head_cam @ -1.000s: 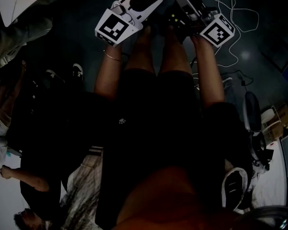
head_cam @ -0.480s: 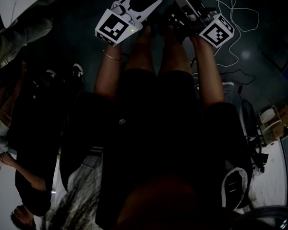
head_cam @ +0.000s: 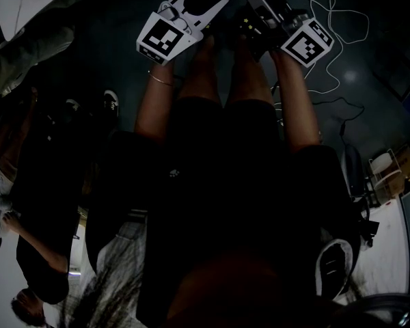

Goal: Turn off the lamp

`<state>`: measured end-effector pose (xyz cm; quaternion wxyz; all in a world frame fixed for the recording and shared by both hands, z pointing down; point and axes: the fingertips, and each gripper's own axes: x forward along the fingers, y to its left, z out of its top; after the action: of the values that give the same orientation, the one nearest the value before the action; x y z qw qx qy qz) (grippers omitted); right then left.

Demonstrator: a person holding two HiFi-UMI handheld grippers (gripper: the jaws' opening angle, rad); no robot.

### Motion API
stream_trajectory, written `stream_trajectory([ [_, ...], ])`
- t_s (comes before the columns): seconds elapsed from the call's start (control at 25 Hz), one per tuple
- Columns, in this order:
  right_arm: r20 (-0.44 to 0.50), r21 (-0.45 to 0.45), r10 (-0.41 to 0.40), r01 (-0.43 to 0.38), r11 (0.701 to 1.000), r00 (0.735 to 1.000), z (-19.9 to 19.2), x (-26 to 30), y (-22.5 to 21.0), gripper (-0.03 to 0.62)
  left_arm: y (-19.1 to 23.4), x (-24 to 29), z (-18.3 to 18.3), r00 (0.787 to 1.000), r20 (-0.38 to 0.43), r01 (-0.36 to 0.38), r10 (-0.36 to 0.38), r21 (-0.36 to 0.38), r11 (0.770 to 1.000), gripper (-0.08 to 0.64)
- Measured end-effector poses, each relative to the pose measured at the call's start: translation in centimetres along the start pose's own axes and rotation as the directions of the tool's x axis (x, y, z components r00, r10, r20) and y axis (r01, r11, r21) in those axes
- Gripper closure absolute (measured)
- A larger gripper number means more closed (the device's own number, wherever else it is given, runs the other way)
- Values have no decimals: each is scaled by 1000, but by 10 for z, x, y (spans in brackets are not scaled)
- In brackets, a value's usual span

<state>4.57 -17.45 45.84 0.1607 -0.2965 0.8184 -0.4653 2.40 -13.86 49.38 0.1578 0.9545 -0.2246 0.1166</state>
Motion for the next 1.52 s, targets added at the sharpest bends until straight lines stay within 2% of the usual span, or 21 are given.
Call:
stream_trajectory([
  [0.24, -39, -120, -110, 105, 987, 993, -10, -3, -14, 529, 2, 3, -19, 999, -40, -34, 33, -26, 999, 541],
  [0.36, -48, -168, -167, 157, 973, 985, -12, -5, -24, 531, 6, -3, -24, 998, -28, -57, 56, -55, 997, 541],
  [0.72, -94, -195, -210, 188, 962, 973, -23, -8, -42, 531, 7, -9, -17, 997, 9, -70, 71, -80, 994, 551],
  [1.12, -142, -320, -318, 261, 911, 937, -48, -6, -75, 529, 7, -23, -3, 996, 25, -83, 84, -62, 995, 554],
  [1.52, -185, -366, -362, 277, 888, 914, -68, -1, -118, 529, 24, -21, -11, 992, 26, -117, 120, -83, 990, 554],
])
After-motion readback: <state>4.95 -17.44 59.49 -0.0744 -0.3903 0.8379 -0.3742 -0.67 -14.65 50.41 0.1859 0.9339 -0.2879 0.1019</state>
